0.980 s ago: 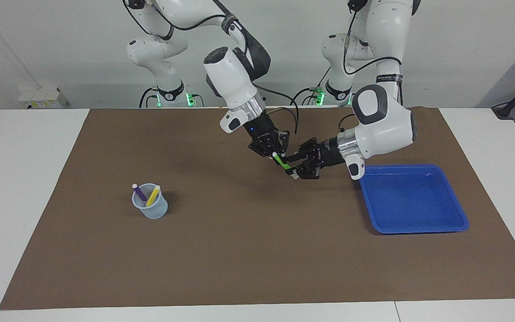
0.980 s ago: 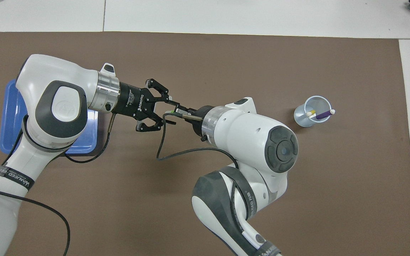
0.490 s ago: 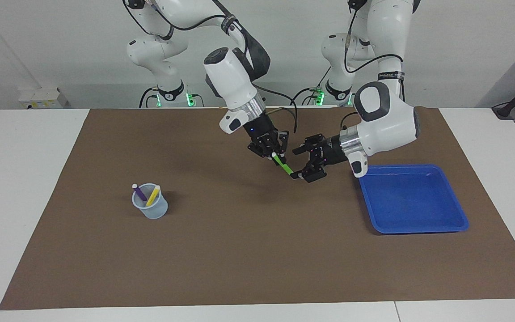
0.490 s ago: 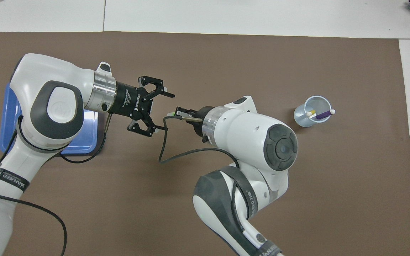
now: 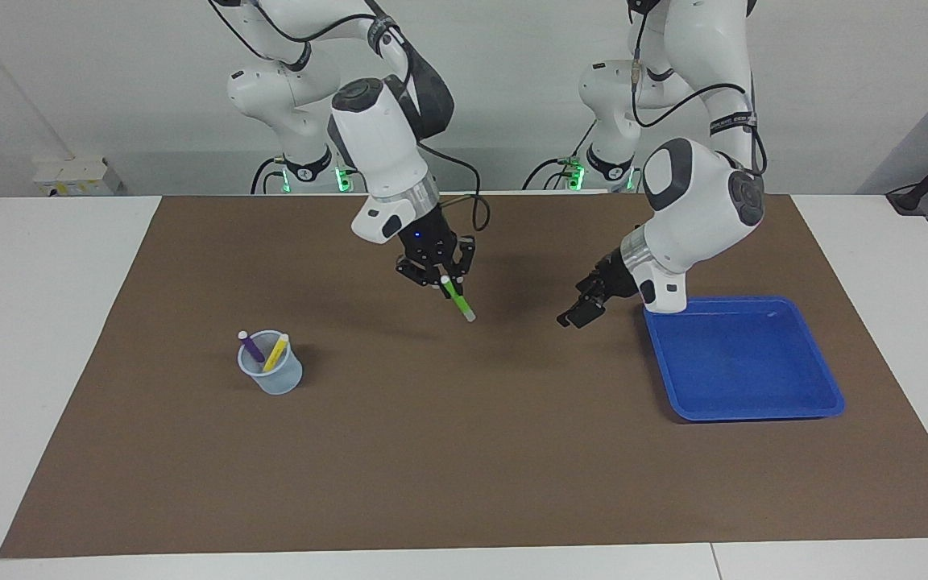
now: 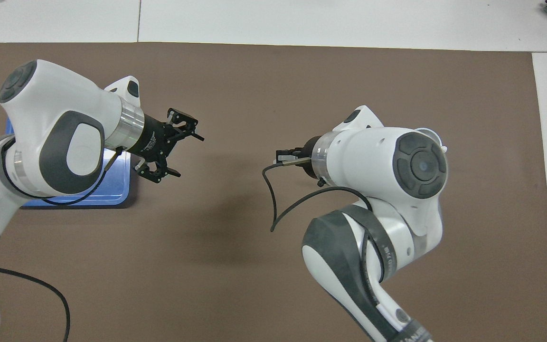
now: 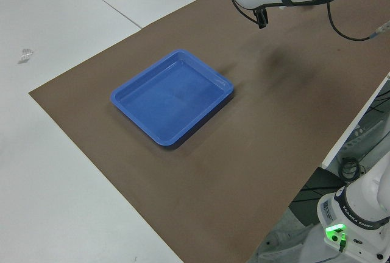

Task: Transfer and insert pens with both arms
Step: 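Carry the green pen to the white cup while the left gripper withdraws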

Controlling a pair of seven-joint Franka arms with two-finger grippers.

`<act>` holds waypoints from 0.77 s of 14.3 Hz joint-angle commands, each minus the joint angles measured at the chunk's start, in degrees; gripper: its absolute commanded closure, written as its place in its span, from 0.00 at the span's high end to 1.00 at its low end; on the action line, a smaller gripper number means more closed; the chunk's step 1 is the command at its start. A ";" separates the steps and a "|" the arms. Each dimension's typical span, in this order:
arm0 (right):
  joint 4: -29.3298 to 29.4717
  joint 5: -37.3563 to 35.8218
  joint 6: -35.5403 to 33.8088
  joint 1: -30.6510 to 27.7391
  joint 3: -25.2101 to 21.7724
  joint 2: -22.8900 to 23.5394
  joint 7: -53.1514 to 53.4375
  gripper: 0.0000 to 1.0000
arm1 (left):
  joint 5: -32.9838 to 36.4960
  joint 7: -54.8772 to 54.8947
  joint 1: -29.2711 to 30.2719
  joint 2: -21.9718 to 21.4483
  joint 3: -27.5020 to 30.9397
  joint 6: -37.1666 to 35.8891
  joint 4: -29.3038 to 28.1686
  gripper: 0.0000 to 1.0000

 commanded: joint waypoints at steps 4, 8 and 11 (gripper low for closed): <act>-1.17 -8.93 -11.57 -11.30 0.59 -6.19 -26.50 0.00 | 16.02 29.17 3.00 -2.70 0.19 -0.52 -0.76 1.00; -1.26 -8.93 -11.15 -22.64 0.76 -6.28 -50.60 0.00 | 23.43 44.64 3.09 -3.14 1.24 -0.34 1.35 1.00; -1.61 -9.10 -9.04 -24.07 0.67 -6.19 -53.81 0.00 | 27.91 55.72 3.09 -3.05 1.69 -0.34 3.64 1.00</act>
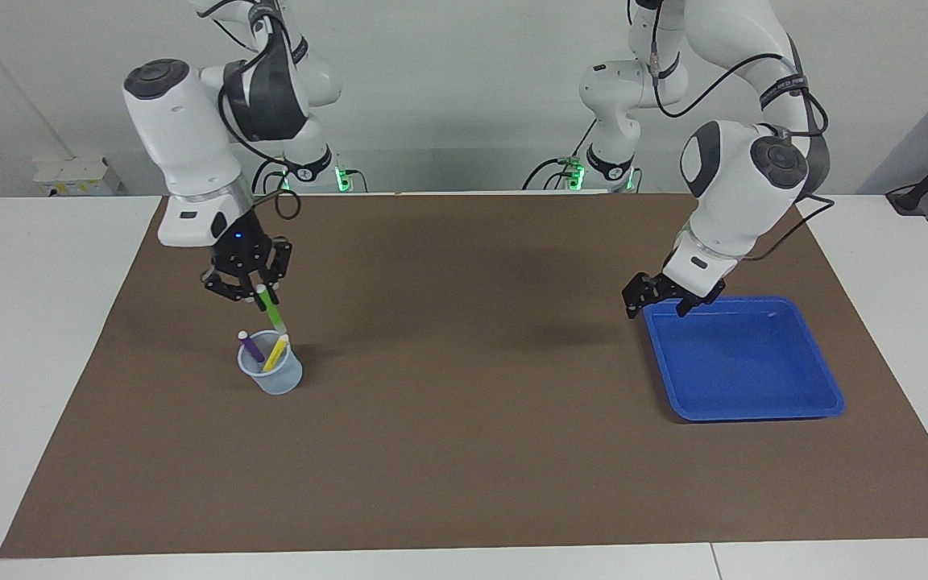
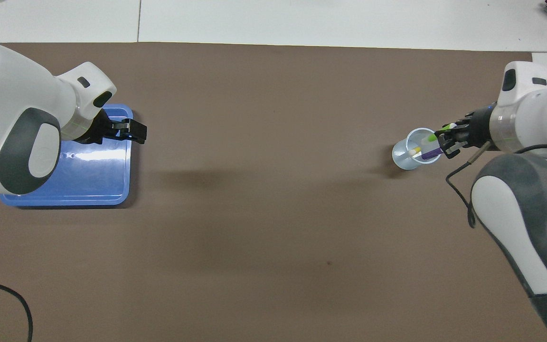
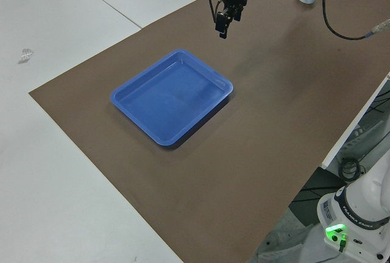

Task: Transfer and insert pens with both arms
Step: 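Carry the green pen to the white cup while the left gripper withdraws, then lower the green pen into the white cup with the right gripper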

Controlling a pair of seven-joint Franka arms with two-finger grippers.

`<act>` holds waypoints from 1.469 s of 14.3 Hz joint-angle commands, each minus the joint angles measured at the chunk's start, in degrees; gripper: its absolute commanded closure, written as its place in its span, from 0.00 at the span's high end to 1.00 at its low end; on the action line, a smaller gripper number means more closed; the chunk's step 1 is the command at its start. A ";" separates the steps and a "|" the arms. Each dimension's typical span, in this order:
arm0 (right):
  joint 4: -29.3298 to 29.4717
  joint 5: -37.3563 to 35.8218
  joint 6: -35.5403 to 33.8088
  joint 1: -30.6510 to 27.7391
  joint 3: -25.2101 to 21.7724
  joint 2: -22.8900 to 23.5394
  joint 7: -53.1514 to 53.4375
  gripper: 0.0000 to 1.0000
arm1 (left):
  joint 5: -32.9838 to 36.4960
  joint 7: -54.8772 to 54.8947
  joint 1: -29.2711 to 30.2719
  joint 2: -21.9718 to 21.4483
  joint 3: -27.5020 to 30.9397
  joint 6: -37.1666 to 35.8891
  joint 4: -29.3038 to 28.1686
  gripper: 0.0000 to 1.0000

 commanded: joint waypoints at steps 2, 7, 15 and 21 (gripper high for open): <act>-2.01 -2.06 3.54 -0.64 0.96 -0.57 -1.64 0.00 | 4.75 12.63 -0.32 -0.69 0.62 -0.58 1.79 1.00; -5.52 -2.06 6.61 -2.66 1.05 0.13 -3.22 0.00 | 4.84 12.31 -0.14 -5.42 1.15 -6.46 3.55 1.00; -7.55 -2.06 8.74 -1.88 1.13 1.10 0.20 0.00 | 0.98 5.77 0.12 -14.84 1.76 -17.55 3.28 1.00; -8.17 -2.06 8.38 -1.79 1.22 0.93 0.38 0.00 | 1.06 15.12 1.18 -15.11 3.43 -19.12 3.90 1.00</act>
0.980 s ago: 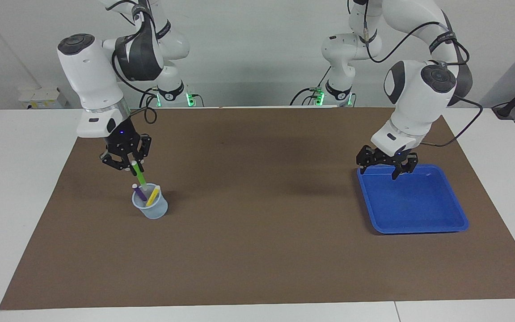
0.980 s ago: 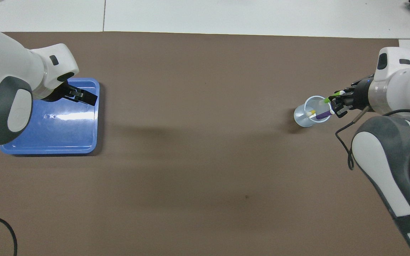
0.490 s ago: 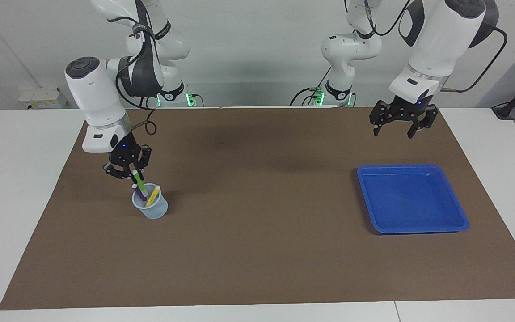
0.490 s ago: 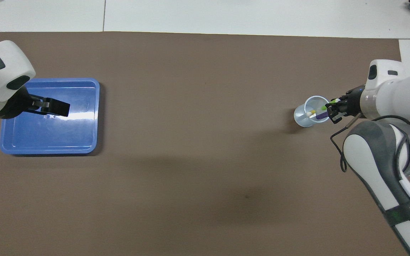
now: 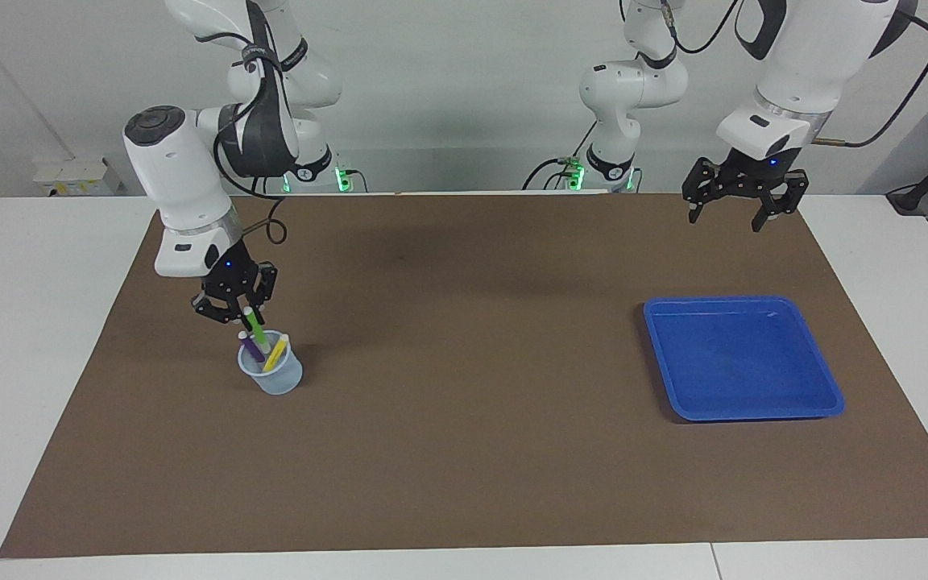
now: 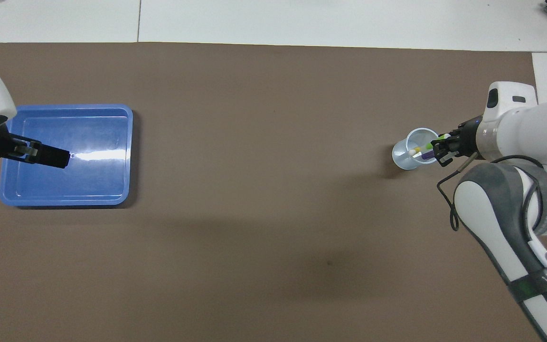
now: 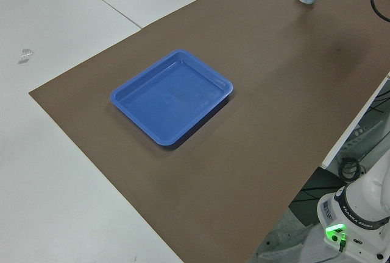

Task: Transfer and insert pens with both arms
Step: 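Lower the green pen into the white cup with the right gripper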

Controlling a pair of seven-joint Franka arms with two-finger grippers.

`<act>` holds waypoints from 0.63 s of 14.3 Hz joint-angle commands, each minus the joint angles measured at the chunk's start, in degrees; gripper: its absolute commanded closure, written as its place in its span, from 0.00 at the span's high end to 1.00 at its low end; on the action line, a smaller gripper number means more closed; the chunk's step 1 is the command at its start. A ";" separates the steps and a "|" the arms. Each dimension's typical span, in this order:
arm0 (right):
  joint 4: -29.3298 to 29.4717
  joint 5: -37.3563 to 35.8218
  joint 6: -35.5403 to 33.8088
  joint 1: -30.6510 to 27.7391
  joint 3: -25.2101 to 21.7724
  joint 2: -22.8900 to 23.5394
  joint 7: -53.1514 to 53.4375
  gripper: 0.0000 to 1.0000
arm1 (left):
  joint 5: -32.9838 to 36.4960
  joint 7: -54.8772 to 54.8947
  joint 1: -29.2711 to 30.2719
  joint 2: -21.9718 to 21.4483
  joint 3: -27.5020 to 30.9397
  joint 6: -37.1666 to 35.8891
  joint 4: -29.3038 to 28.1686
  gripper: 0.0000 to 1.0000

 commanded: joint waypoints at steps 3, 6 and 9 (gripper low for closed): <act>-0.89 -1.11 0.54 -0.10 0.34 -0.46 1.50 0.25 | -0.62 -0.56 0.21 -2.26 -0.51 -1.93 -0.68 1.00; -0.89 -1.11 0.28 -0.10 0.34 -0.46 1.50 1.00 | -0.79 -1.60 -0.40 -2.43 -0.68 -2.10 -0.86 1.00; -0.89 -1.11 0.02 -0.19 0.34 -0.46 1.50 1.00 | -0.71 -1.79 -0.40 -2.35 -0.68 -1.83 -0.95 1.00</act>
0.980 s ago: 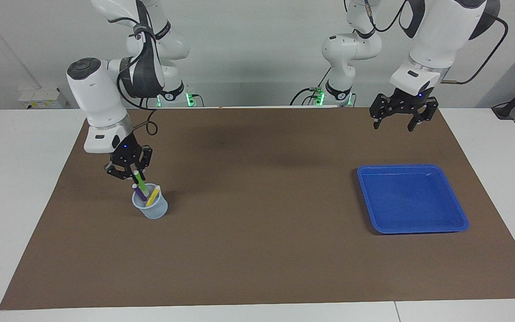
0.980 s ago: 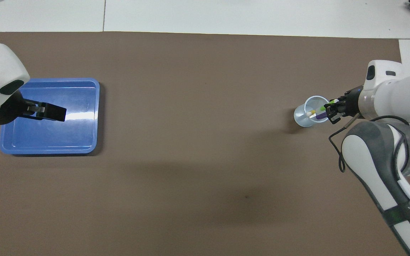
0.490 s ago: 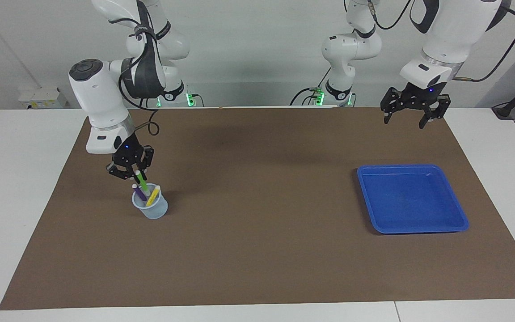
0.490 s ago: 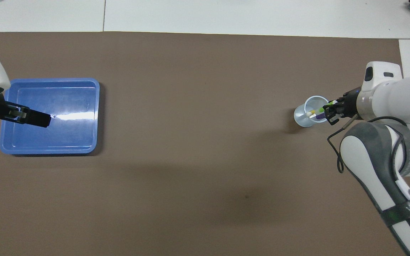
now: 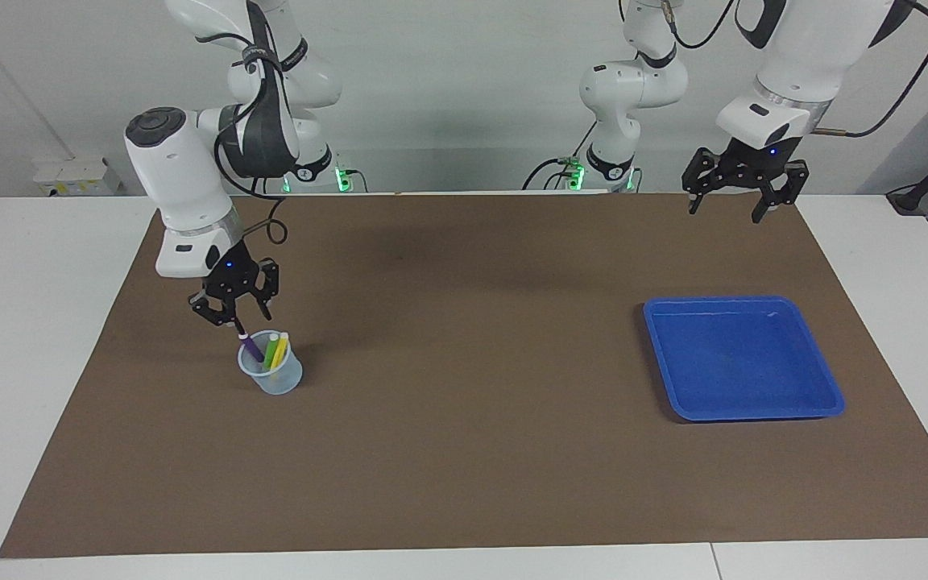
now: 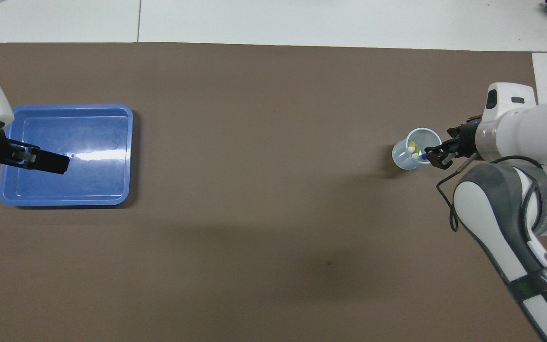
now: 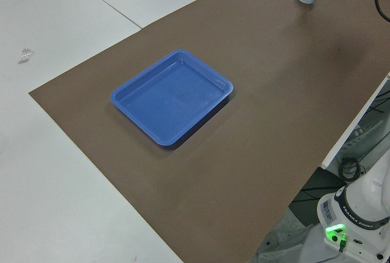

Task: Transfer and insert pens with both arms
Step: 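Lower the green pen into the white cup with the right gripper, then open the right gripper and draw it back from the cup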

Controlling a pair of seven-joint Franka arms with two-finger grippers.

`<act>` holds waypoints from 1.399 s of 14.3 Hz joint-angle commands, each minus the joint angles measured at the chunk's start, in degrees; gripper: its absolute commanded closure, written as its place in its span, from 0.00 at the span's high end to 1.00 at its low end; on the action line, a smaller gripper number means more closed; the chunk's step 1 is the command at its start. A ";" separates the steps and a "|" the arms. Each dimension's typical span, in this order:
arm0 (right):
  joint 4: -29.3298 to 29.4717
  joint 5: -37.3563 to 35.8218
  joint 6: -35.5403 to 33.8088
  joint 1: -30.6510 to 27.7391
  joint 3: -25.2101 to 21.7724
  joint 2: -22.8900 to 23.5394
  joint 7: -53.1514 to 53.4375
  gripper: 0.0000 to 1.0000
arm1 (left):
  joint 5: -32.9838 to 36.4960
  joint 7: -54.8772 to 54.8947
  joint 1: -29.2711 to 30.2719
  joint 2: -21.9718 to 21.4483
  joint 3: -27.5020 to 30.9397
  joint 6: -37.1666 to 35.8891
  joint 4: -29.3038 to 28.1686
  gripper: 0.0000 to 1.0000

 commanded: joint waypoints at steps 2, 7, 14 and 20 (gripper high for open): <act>-0.74 -1.11 0.00 -0.20 0.33 -0.46 1.40 1.00 | -0.58 -0.73 -0.37 -1.15 0.07 -1.05 -0.96 1.00; -0.13 -1.11 0.26 -0.28 0.33 -0.37 1.48 1.00 | -0.58 -0.64 0.34 -1.15 0.25 -1.05 -0.96 1.00; 6.54 -0.94 -5.87 -0.55 0.33 0.59 10.78 1.00 | -0.58 -0.64 0.34 -1.15 0.25 -1.05 -0.96 1.00; 12.26 -0.85 -15.81 -0.99 0.24 0.68 24.74 1.00 | -0.58 -0.64 0.34 -1.15 0.25 -1.05 -0.96 1.00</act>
